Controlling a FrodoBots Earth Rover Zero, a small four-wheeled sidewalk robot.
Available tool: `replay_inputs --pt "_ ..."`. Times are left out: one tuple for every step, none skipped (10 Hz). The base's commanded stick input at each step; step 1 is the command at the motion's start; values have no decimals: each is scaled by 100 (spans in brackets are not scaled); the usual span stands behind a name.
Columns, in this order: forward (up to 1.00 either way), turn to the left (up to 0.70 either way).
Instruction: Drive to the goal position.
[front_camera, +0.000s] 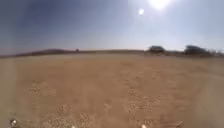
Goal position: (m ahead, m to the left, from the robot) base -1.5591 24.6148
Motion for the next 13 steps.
replay_inputs --pt "0 0" --pt "0 0" --pt "0 0" --pt "59 0" --pt "100 0" --pt "100 0" --pt "100 0" --pt "100 0" --pt "100 0" --pt "100 3" --pt "100 21" --pt "100 27" --pt "100 27"
